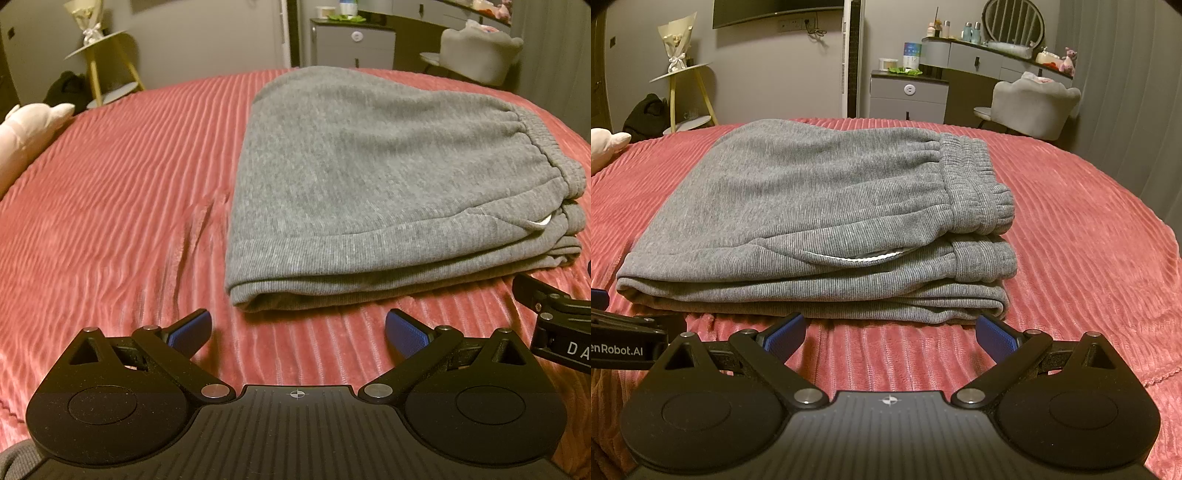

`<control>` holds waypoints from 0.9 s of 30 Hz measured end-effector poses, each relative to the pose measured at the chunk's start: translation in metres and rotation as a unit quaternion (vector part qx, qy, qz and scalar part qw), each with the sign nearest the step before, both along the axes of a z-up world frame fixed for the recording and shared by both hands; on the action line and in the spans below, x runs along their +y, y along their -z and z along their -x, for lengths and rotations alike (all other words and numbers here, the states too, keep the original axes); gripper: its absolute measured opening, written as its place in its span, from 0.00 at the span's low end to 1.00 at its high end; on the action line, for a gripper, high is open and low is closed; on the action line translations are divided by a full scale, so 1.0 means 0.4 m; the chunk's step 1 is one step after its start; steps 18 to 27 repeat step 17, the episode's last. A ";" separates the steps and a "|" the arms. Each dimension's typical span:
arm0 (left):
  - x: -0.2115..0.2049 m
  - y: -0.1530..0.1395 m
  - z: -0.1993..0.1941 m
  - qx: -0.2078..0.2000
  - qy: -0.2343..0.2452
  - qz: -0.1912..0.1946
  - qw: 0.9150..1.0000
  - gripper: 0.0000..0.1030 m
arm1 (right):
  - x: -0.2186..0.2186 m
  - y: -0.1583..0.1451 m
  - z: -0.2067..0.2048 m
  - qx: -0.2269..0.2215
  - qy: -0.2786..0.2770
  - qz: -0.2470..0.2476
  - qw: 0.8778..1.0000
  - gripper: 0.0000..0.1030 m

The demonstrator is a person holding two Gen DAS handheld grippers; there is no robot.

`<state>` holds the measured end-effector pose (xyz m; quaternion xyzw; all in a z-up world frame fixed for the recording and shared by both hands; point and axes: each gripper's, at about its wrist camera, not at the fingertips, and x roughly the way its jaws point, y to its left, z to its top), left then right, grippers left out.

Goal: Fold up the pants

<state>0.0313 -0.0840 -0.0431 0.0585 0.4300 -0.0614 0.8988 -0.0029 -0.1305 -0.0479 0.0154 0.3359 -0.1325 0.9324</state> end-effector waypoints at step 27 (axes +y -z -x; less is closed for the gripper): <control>-0.003 0.000 0.003 -0.008 0.002 -0.003 1.000 1.00 | -0.001 0.000 0.001 0.000 -0.001 0.000 1.000 0.96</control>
